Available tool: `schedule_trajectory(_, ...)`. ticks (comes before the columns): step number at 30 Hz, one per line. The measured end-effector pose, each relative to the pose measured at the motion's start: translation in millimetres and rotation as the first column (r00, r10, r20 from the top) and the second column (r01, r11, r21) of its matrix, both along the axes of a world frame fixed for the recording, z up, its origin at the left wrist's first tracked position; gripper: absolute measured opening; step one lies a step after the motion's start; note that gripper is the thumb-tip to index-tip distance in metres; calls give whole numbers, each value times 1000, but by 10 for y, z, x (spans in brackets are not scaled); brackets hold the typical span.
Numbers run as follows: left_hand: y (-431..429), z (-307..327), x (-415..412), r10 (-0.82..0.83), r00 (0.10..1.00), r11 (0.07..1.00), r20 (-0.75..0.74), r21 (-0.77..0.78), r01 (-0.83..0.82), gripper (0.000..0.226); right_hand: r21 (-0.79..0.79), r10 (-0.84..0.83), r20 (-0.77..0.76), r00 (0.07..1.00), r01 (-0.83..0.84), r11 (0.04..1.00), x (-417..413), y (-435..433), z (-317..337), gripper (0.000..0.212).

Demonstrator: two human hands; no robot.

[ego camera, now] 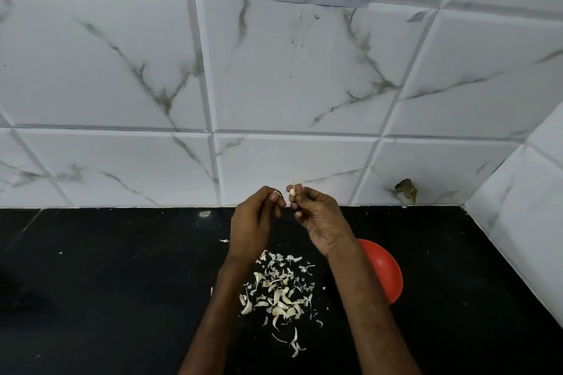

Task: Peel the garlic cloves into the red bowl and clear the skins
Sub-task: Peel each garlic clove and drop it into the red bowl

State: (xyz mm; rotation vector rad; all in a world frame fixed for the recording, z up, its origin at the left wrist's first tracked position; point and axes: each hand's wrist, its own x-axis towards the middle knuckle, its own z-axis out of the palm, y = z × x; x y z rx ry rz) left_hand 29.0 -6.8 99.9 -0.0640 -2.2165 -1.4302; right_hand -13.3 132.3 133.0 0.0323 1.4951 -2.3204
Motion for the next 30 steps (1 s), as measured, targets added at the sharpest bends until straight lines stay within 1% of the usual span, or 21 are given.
schedule_trajectory(1, 13, 0, 1, -4, 1000, 999, 1, 39, 4, 26, -31, -21, 8, 1000, 21, 999, 14, -24, -24, 17)
schedule_trajectory(2, 21, -10, 3, 12, 1000, 1000, 9, 16, -12, 26, -44, -39, 7, 999, 39, 998, 25, -45, -49, 17)
schedule_trajectory(4, 11, -47, -9, 76, 995, 993, 66, -94, -70, 20, -33, -79, -17, 997, 79, 996, 41, -72, -84, 16)
schedule_trajectory(5, -18, -81, -20, 99, 988, 987, 116, -138, -83, 11, -7, -105, -32, 994, 105, 994, 48, -76, -95, 15)
schedule_trajectory(6, -53, -111, -27, 115, 975, 978, 189, -194, -78, 14, 33, -131, -55, 990, 132, 991, 47, -74, -104, 12)
schedule_trajectory(8, -127, -177, -28, 123, 945, 935, 304, -354, -8, 40, 113, -173, -121, 977, 187, 976, 50, -59, -108, 5)
schedule_trajectory(9, -149, -210, -32, 133, 934, 904, 333, -428, 24, 41, 142, -192, -153, 969, 214, 967, 48, -54, -105, 3)
schedule_trajectory(10, -162, -209, -28, 160, 927, 881, 340, -472, 22, 33, 165, -210, -180, 961, 240, 957, 46, -50, -104, 2)
schedule_trajectory(11, -173, -205, -33, 184, 925, 878, 332, -478, -3, 19, 182, -224, -203, 953, 262, 948, 41, -47, -101, 2)
schedule_trajectory(12, -165, -176, -21, 192, 929, 894, 317, -447, -32, 11, 195, -232, -219, 948, 275, 941, 44, -48, -102, 1)
schedule_trajectory(13, -154, -166, -24, 190, 939, 920, 286, -385, -70, 15, 204, -234, -225, 946, 281, 938, 46, -55, -99, 1)
schedule_trajectory(14, -143, -139, -23, 168, 952, 955, 255, -283, -93, 11, 212, -236, -223, 946, 283, 935, 50, -64, -101, 1)
schedule_trajectory(15, -131, -117, -31, 108, 972, 988, 208, -134, -81, 6, 214, -240, -214, 947, 285, 934, 55, -75, -101, 0)
schedule_trajectory(16, -108, -68, -27, 33, 985, 999, 168, 9, -35, 16, 212, -245, -200, 948, 286, 934, 59, -89, -104, 1)
schedule_trajectory(17, -91, -34, -21, -42, 991, 991, 124, 131, 26, 23, 209, -250, -188, 950, 287, 935, 63, -103, -107, 2)
schedule_trajectory(18, -67, -7, -10, -86, 992, 977, 88, 201, 67, 25, 210, -253, -181, 951, 288, 934, 67, -116, -111, 4)
schedule_trajectory(21, -2, 27, 15, -93, 996, 949, -1, 302, 89, 17, 230, -230, -177, 957, 267, 936, 85, -153, -115, 5)
schedule_trajectory(23, 2, 24, 14, -76, 997, 930, -11, 360, 75, 14, 234, -188, -177, 966, 226, 945, 96, -165, -121, 5)
schedule_trajectory(25, -13, -1, 0, -73, 997, 922, -12, 381, 72, 15, 274, -155, -204, 967, 208, 939, 102, -153, -131, 4)
schedule_trajectory(28, -47, -1, -4, -60, 998, 904, 9, 424, 50, 14, 380, -153, -366, 918, 297, 876, 94, -129, -147, 7)
schedule_trajectory(30, -68, -13, -8, -42, 999, 902, 26, 431, 26, 12, 348, -160, -441, 883, 332, 877, 94, -119, -126, 8)
